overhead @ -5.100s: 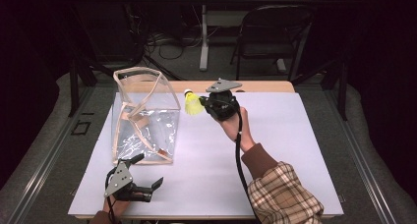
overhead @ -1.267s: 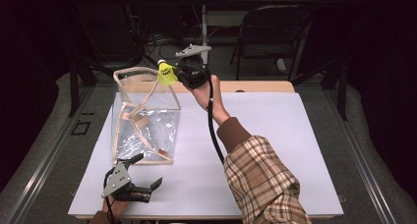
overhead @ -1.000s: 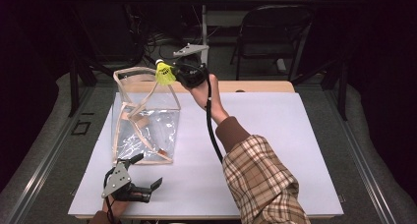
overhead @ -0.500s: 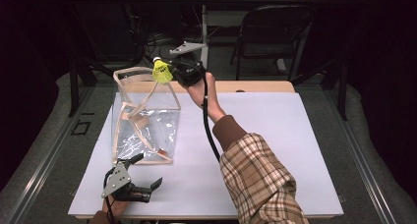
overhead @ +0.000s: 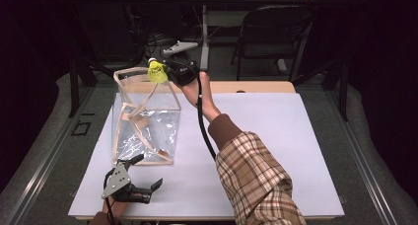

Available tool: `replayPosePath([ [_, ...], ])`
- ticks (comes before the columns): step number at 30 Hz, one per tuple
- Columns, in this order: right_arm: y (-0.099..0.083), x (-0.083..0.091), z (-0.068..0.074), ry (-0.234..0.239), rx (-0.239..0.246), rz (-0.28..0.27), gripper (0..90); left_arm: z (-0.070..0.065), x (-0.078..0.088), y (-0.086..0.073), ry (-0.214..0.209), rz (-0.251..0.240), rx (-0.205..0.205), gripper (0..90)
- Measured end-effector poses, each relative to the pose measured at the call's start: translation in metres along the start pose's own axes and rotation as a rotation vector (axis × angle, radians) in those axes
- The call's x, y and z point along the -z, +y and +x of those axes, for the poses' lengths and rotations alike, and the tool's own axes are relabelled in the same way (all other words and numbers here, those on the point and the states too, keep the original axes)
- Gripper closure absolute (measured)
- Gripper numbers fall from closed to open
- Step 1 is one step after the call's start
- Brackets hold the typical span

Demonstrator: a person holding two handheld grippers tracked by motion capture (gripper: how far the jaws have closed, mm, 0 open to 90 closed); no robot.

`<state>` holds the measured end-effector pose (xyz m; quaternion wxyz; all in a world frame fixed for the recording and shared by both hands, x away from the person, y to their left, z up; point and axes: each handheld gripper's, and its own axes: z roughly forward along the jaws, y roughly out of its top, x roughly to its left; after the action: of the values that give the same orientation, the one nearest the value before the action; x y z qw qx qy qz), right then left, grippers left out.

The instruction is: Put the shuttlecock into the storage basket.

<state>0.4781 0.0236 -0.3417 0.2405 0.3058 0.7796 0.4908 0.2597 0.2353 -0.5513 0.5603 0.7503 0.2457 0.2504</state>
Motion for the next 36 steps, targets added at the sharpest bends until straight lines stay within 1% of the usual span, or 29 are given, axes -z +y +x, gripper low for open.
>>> replayPosePath([
  [11, 0.002, -0.008, 0.007, 0.012, -0.003, 0.014, 89.9, 0.000, 0.000, 0.000, 0.000, 0.000, 0.000, 0.0],
  [21, 0.001, -0.016, 0.011, 0.021, -0.018, 0.026, 89.8, 0.000, 0.000, 0.000, 0.000, -0.001, 0.000, 0.0],
  [31, 0.001, -0.023, 0.019, 0.031, -0.008, 0.045, 89.6, 0.000, 0.000, 0.000, 0.001, -0.002, 0.000, 0.0],
  [36, 0.000, -0.027, 0.020, 0.037, -0.012, 0.057, 89.5, 0.000, 0.000, 0.000, 0.002, -0.002, 0.000, 0.0],
])
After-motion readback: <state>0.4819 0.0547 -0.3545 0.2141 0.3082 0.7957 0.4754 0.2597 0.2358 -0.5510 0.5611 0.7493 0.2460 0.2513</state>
